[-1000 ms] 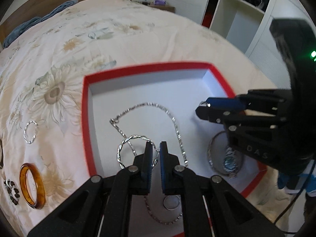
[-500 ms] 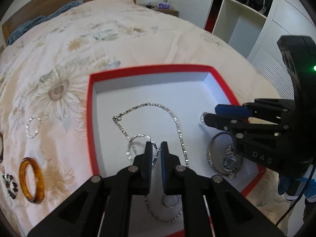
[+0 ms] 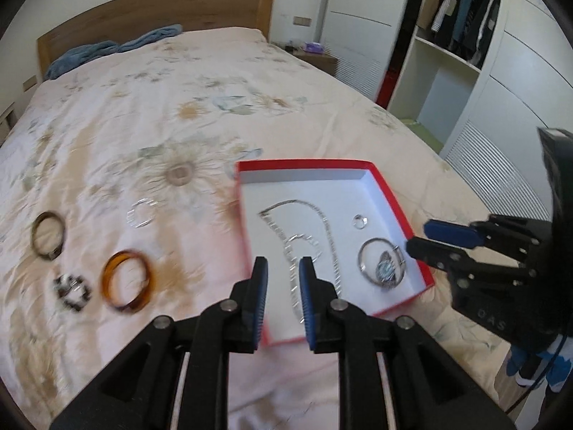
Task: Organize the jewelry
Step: 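Lift both open tools away from the red box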
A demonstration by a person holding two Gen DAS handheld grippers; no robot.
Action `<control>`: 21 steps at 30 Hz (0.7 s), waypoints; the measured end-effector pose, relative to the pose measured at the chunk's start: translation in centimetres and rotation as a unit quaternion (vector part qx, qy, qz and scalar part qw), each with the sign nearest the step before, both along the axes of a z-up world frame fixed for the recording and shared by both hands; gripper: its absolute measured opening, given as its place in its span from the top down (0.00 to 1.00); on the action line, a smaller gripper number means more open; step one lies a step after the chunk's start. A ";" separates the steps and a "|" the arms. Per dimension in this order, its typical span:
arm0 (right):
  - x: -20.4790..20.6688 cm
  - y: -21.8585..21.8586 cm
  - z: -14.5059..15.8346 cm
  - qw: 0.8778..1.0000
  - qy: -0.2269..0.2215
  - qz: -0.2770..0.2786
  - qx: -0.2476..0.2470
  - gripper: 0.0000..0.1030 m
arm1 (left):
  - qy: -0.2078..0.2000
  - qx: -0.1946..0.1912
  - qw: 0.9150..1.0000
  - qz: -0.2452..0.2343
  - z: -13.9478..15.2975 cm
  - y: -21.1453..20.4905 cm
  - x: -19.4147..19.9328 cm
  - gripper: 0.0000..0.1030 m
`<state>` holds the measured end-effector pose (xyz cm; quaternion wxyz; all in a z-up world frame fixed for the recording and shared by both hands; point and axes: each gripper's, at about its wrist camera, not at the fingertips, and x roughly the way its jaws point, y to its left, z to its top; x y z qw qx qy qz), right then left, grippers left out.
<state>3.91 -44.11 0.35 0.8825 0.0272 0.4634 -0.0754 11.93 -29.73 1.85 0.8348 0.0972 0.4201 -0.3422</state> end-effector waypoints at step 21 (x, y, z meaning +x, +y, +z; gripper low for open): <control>-3.0 15.5 5.1 0.993 -0.043 0.107 -0.037 0.74 | 0.003 0.014 0.989 0.145 1.0 18.0 -0.3 0.83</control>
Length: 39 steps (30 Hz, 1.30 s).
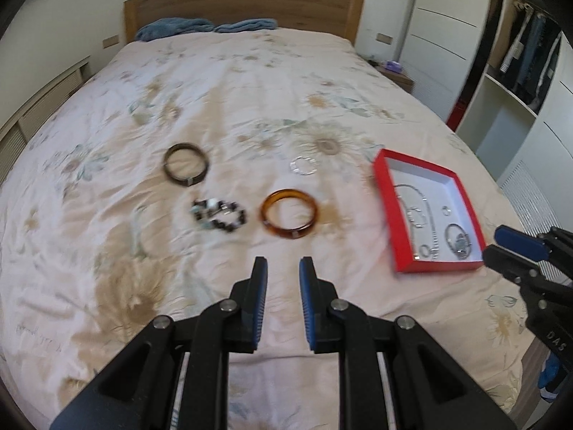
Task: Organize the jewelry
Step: 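Lift both open tools away from the red box, then grasp the black beaded bracelet with the left tool while the right tool grasps the amber bangle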
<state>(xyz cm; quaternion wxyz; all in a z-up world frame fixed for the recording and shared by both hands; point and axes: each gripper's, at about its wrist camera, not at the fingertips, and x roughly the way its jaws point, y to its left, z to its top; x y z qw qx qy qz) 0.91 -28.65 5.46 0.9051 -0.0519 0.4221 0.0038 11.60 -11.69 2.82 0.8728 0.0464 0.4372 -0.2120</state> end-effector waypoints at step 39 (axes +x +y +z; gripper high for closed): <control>20.9 2.2 -14.2 0.989 0.106 -0.006 0.102 0.71 | 0.062 -0.011 0.998 0.013 -13.0 3.4 17.1 0.62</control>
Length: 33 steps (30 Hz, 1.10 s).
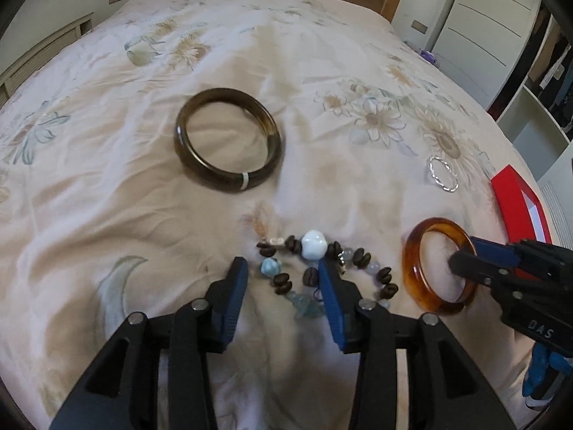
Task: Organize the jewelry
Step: 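Grasp the black beaded bracelet with the left tool while the right tool grasps the amber bangle, then carry the beaded bracelet and amber bangle into the red box and open both tools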
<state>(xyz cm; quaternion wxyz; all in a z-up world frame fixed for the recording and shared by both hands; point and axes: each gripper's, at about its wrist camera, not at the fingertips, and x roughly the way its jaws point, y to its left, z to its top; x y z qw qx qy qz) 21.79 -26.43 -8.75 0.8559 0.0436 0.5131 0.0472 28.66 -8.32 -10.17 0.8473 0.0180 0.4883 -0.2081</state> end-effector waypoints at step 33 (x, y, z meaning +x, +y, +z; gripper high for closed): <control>-7.5 -1.9 9.5 0.992 -0.121 -0.008 -0.020 0.90 | -0.103 -0.019 0.994 -0.020 10.6 -2.4 -7.2 0.92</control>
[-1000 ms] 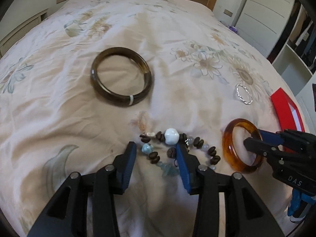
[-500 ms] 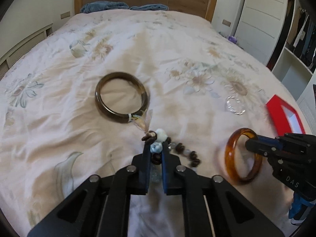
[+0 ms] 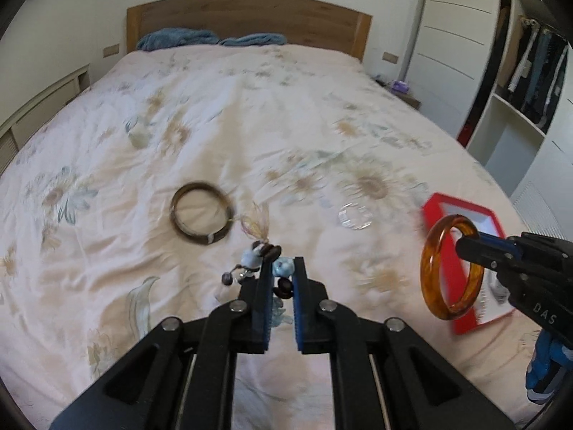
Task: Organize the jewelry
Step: 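Carry the beaded bracelet and amber bangle into the red box and open both tools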
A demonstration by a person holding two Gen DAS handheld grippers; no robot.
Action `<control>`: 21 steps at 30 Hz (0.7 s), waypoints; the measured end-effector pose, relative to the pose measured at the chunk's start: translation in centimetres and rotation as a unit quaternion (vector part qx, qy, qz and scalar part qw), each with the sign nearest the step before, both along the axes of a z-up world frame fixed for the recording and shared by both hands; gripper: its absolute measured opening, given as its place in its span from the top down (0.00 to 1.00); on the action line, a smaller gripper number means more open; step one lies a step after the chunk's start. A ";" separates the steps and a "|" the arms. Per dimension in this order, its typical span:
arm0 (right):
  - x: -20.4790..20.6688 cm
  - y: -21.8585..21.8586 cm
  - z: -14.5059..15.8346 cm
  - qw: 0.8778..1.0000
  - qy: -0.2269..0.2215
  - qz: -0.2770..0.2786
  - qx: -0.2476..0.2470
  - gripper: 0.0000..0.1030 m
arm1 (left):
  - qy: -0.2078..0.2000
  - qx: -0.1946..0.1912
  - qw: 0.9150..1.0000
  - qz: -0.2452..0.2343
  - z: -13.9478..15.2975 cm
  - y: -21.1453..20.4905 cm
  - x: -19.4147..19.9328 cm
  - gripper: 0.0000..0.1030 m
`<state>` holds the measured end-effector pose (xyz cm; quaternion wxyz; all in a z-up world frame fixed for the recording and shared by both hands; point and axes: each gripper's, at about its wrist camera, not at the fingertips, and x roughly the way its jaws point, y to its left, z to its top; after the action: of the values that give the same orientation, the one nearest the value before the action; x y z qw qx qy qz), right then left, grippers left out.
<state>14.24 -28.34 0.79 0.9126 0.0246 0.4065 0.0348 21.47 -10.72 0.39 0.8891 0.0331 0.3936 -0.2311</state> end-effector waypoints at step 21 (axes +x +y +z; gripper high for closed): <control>-6.2 -20.0 -1.1 0.987 0.022 -0.149 -0.055 0.90 | 0.034 -0.036 0.980 -0.190 1.2 -24.0 -6.1 0.92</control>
<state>8.03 -48.32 -0.27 0.8984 0.0354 0.4197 -0.1242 15.39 -34.69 1.61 0.8155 0.0675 0.4018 -0.4111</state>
